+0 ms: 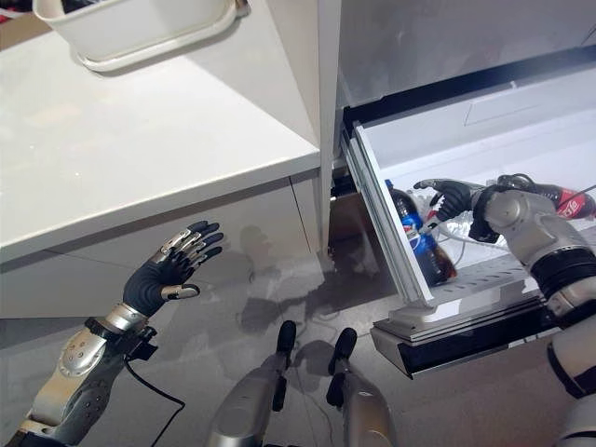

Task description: Take the drinks into the refrigerator

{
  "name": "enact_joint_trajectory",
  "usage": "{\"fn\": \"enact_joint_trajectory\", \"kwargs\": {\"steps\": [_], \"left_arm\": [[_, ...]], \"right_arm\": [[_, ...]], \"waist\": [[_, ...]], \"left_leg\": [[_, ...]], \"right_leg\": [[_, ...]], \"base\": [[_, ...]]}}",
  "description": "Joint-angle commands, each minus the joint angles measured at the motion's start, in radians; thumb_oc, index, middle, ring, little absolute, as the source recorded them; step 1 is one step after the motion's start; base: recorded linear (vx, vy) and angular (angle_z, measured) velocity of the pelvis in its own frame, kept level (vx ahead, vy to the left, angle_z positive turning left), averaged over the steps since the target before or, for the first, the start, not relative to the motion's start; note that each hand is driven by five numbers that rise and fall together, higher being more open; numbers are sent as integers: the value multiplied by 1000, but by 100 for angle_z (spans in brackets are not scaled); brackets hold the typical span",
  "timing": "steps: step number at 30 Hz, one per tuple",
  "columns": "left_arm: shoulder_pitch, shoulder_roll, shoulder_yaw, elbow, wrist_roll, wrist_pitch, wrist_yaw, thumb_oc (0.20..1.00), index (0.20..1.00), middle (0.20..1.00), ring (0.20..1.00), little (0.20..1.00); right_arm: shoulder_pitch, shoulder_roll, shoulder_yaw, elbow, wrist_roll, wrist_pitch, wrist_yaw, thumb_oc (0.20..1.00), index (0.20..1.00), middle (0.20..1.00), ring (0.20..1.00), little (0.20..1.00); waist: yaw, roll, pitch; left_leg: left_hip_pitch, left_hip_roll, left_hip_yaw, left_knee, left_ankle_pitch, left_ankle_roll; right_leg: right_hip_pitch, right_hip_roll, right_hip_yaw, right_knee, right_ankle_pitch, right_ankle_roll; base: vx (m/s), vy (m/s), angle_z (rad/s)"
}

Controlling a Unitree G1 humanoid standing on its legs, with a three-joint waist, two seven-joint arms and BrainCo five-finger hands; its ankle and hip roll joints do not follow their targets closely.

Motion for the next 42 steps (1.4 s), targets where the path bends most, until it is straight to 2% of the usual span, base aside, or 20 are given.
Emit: {"fn": "enact_joint_trajectory", "kwargs": {"steps": [1, 2, 9, 17, 20, 21, 23, 24, 25, 26, 27, 28, 29, 30, 31, 33, 35, 36, 38, 42], "left_arm": [[44, 54, 52, -78, -17, -22, -25, 1000, 1000, 1000, 1000, 1000], [45, 55, 51, -79, -18, -21, -25, 1000, 1000, 1000, 1000, 1000], [84, 90, 104, -68, -29, 2, -55, 1000, 1000, 1000, 1000, 1000], [133, 92, 162, -71, -31, 13, -67, 1000, 1000, 1000, 1000, 1000], [154, 83, 186, -67, -22, 14, -69, 1000, 1000, 1000, 1000, 1000], [181, 56, 213, -65, -13, 11, -67, 1000, 1000, 1000, 1000, 1000], [194, 49, 224, -66, -8, 11, -68, 1000, 1000, 1000, 1000, 1000], [224, 26, 256, -67, 4, 8, -69, 1000, 1000, 1000, 1000, 1000], [220, 40, 249, -69, 4, 8, -69, 1000, 1000, 1000, 1000, 1000], [245, 8, 289, -68, 17, 4, -67, 1000, 1000, 1000, 1000, 1000], [242, 17, 284, -71, 18, 5, -67, 1000, 1000, 1000, 1000, 1000], [253, -8, 310, -67, 32, 4, -63, 1000, 1000, 1000, 1000, 1000], [248, -3, 303, -69, 33, 4, -63, 1000, 1000, 1000, 1000, 1000], [248, -19, 320, -64, 48, 0, -58, 1000, 1000, 1000, 1000, 1000], [245, -15, 314, -65, 48, 1, -58, 1000, 1000, 1000, 1000, 1000], [261, -50, 353, -66, 70, -5, -50, 1000, 1000, 1000, 1000, 1000], [270, -61, 361, -68, 81, -5, -46, 1000, 1000, 1000, 1000, 1000], [290, -86, 380, -63, 98, -13, -37, 1000, 1000, 1000, 1000, 1000], [301, -105, 387, -61, 108, -19, -32, 1000, 1000, 1000, 1000, 1000], [314, -121, 382, -45, 127, -25, -21, 1000, 1000, 1000, 1000, 1000]], "right_arm": [[-20, -87, 90, -83, 66, -6, 12, 1000, 1000, 1000, 1000, 1000], [-17, -88, 87, -85, 66, -6, 12, 1000, 1000, 1000, 1000, 1000], [-54, -224, 90, -128, 116, -7, 26, 1000, 1000, 1000, 1000, 1000], [-56, -315, 58, -170, 188, -4, 40, 1000, 1000, 1000, 1000, 1000], [24, -366, -32, -243, 229, -9, 45, 1000, 1000, 1000, 1000, 1000], [107, -392, -121, -291, 274, -19, 39, 1000, 1000, 1000, 1000, 1000], [205, -399, -225, -326, 286, -27, 36, 1000, 1000, 1000, 1000, 1000], [387, -388, -412, -377, 298, -43, 17, 1000, 1000, 1000, 1000, 1000], [468, -385, -492, -394, 293, -42, 17, 1000, 1000, 1000, 1000, 1000], [619, -346, -649, -454, 290, -61, 1, 1000, 1000, 1000, 1000, 1000], [678, -340, -706, -470, 286, -58, 1, 1000, 1000, 1000, 1000, 1000], [883, -256, -919, -530, 251, -75, -29, 1000, 1000, 1000, 1000, 1000], [923, -250, -957, -543, 249, -73, -29, 1000, 1000, 1000, 1000, 1000], [1047, -151, -1072, -597, 205, -86, -49, 1000, 1000, 1000, 1000, 1000], [1074, -144, -1097, -610, 203, -83, -48, 1000, 1000, 1000, 1000, 1000], [1221, 8, -1216, -664, 103, -100, -84, 1000, 1000, 1000, 1000, 1000], [1276, 54, -1260, -702, 62, -99, -86, 1000, 1000, 1000, 1000, 1000], [1331, 149, -1294, -737, 9, -107, -108, 1000, 1000, 1000, 1000, 1000], [1358, 232, -1290, -739, -12, -111, -123, 1000, 1000, 1000, 1000, 1000], [1371, 288, -1212, -631, -63, -111, -136, 1000, 1000, 1000, 1000, 1000]], "waist": [[-2, -107, -63], [-2, -107, -64], [-13, -179, -145], [-30, -215, -201], [-46, -222, -225], [-69, -218, -241], [-76, -219, -248], [-101, -215, -261], [-88, -224, -260], [-124, -218, -272], [-115, -223, -272], [-128, -223, -279], [-120, -225, -278], [-134, -218, -282], [-127, -219, -282], [-146, -207, -290], [-146, -204, -293], [-162, -198, -298], [-172, -190, -301], [-181, -184, -303]], "left_leg": [[44, 35, 1, 8, -79, -33], [44, 34, 0, 8, -78, -32], [114, 37, -1, -19, -93, -28], [160, 41, 10, -32, -109, -23], [176, 40, 14, -39, -114, -23], [186, 40, 20, -44, -117, -21], [191, 40, 24, -46, -119, -21], [196, 40, 31, -49, -121, -19], [195, 40, 31, -49, -121, -19], [199, 40, 38, -54, -123, -16], [198, 40, 36, -54, -123, -16], [200, 38, 42, -59, -126, -12], [200, 38, 41, -59, -126, -11], [202, 36, 47, -63, -128, -8], [201, 36, 46, -63, -128, -8], [203, 33, 55, -63, -136, -2], [204, 31, 59, -63, -138, 0], [209, 26, 65, -63, -146, 6], [214, 23, 71, -63, -150, 10], [229, 20, 93, -63, -159, 17]], "right_leg": [[73, -40, -24, -11, -5, 103], [73, -40, -25, -12, -4, 103], [151, -23, -27, -51, -9, 110], [184, -12, -10, -59, -12, 115], [196, -8, -2, -65, -14, 116], [203, -5, 5, -70, -13, 119], [206, -5, 8, -73, -12, 120], [207, -4, 16, -78, -7, 124], [207, -4, 16, -79, -7, 124], [205, -3, 26, -80, -3, 127], [205, -3, 25, -81, -3, 127], [201, -5, 32, -80, 1, 131], [201, -5, 31, -80, 1, 131], [199, -6, 38, -81, 3, 133], [198, -7, 37, -81, 3, 134], [196, -10, 49, -83, 7, 139], [197, -11, 53, -84, 8, 139], [196, -11, 62, -84, 11, 142], [196, -12, 72, -85, 12, 143], [197, -12, 102, -84, 15, 148]], "base": [[89, -14, 9], [64, -17, 9], [82, -10, 2], [70, 8, -1], [76, 14, -9], [49, 7, -5], [51, 24, -6], [43, 30, -11], [53, 30, -14], [23, 9, -12], [43, 26, -15], [23, 17, -16], [43, 33, -11], [23, 16, -14], [39, 29, -12], [45, 39, -12], [35, 40, -15], [31, 48, -28], [27, 55, -19], [14, 38, -16]]}}
